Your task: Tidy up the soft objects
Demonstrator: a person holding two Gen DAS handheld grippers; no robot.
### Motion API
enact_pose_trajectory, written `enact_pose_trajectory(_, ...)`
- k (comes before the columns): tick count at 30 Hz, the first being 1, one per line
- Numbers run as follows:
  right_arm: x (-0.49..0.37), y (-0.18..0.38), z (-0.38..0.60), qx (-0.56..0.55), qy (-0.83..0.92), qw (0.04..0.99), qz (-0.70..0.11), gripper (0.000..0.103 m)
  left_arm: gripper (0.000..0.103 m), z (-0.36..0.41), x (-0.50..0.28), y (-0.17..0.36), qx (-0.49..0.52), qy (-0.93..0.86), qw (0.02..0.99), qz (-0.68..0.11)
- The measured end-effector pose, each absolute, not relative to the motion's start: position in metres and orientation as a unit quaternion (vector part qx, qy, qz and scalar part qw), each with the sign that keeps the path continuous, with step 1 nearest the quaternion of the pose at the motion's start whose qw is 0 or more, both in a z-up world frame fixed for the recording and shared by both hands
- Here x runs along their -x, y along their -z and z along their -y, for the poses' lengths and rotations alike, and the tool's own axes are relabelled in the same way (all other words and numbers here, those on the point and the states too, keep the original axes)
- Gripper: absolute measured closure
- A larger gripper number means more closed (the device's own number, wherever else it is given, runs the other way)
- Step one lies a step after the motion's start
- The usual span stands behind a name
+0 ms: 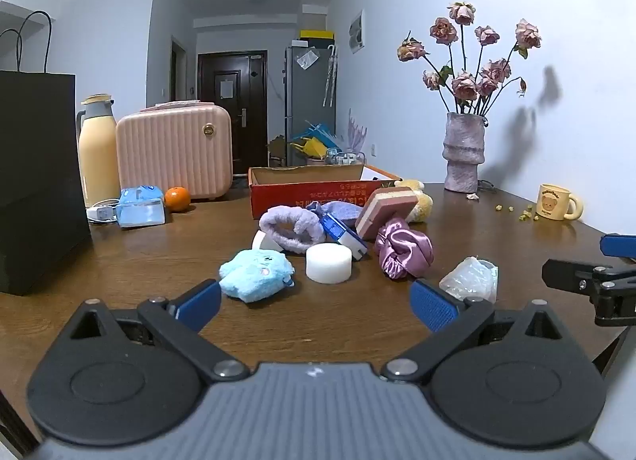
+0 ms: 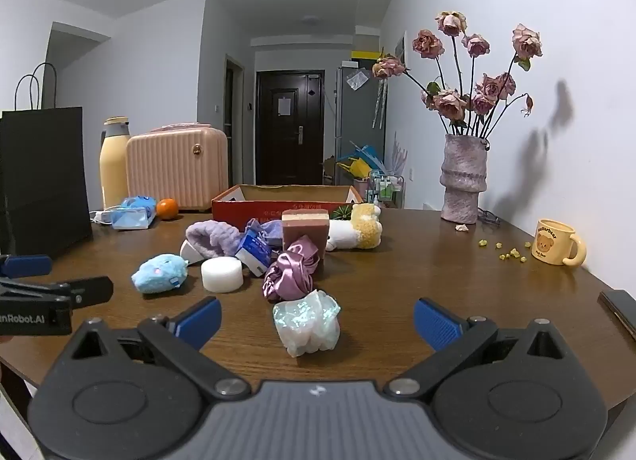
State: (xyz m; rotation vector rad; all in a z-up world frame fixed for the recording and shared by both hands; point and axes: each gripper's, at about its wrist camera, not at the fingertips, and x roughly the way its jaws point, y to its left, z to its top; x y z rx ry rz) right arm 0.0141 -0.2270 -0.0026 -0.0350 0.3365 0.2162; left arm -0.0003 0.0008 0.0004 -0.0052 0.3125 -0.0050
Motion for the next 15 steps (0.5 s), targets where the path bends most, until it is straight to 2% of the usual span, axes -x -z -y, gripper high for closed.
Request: enact_pose_trajectory(15, -0.0074, 0.0017, 0.2268, 0.019, -0.104, 0.981, -0.16, 0.0, 0.0, 0.0, 0.0053, -0.0056, -0.004, 0.001, 0.987, -0.158)
